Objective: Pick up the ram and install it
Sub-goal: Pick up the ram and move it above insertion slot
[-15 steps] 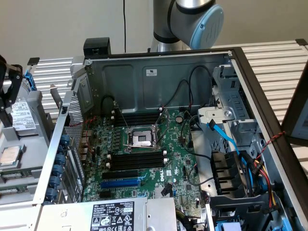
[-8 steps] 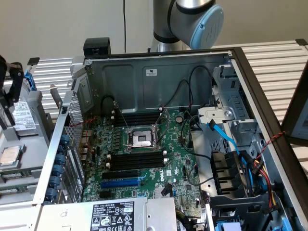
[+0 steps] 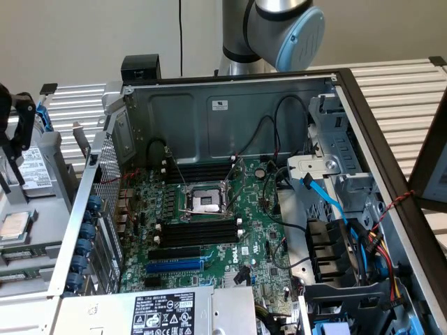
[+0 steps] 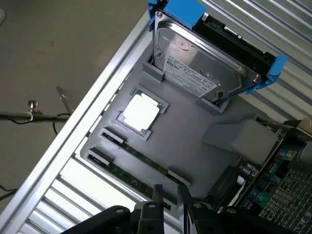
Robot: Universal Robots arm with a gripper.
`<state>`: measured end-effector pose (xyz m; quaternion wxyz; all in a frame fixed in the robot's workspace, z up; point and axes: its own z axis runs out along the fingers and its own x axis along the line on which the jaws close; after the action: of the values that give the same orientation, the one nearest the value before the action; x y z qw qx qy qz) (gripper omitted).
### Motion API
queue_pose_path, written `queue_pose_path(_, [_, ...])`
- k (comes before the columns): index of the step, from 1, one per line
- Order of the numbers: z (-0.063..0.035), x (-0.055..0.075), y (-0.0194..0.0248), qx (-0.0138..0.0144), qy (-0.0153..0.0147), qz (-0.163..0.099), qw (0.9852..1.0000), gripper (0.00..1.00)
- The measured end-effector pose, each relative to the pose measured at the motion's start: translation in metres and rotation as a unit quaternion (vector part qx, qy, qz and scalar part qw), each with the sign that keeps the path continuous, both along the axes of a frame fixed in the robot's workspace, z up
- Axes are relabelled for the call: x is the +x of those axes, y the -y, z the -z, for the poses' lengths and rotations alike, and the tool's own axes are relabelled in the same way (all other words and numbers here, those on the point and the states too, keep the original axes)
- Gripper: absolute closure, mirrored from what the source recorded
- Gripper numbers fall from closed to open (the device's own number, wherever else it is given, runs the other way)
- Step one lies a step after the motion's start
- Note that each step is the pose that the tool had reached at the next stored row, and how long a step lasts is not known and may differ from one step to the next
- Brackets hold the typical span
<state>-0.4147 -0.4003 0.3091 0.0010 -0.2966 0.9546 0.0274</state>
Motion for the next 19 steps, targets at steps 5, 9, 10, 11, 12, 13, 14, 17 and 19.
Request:
queue_pose_path(5, [0.0016, -0.001, 0.0001, -0.0018, -0.0006, -0.03, 0.9996, 0.67])
queue_pose_path(9, [0.0033, -0.0011, 0.0, -0.0018, -0.0013, -0.066, 0.9978, 0.67])
queue_pose_path(10, [0.0037, -0.0011, -0.0001, -0.0017, -0.0013, -0.075, 0.9972, 0.67])
queue_pose_path(11, [0.0041, -0.0011, 0.0, -0.0017, -0.0015, -0.084, 0.9965, 0.67])
queue_pose_path(12, [0.0045, -0.001, 0.0, -0.0017, -0.0016, -0.092, 0.9957, 0.67])
queue_pose_path(13, [0.005, -0.001, 0.0, -0.0017, -0.0017, -0.102, 0.9948, 0.67])
queue_pose_path(14, [0.0054, -0.001, 0.0, -0.0017, -0.0018, -0.111, 0.9938, 0.67])
queue_pose_path(17, [0.0067, -0.001, 0.0, -0.0017, -0.0021, -0.138, 0.9905, 0.67])
queue_pose_path(19, [0.0076, -0.001, 0.0, -0.0017, -0.0023, -0.156, 0.9877, 0.67])
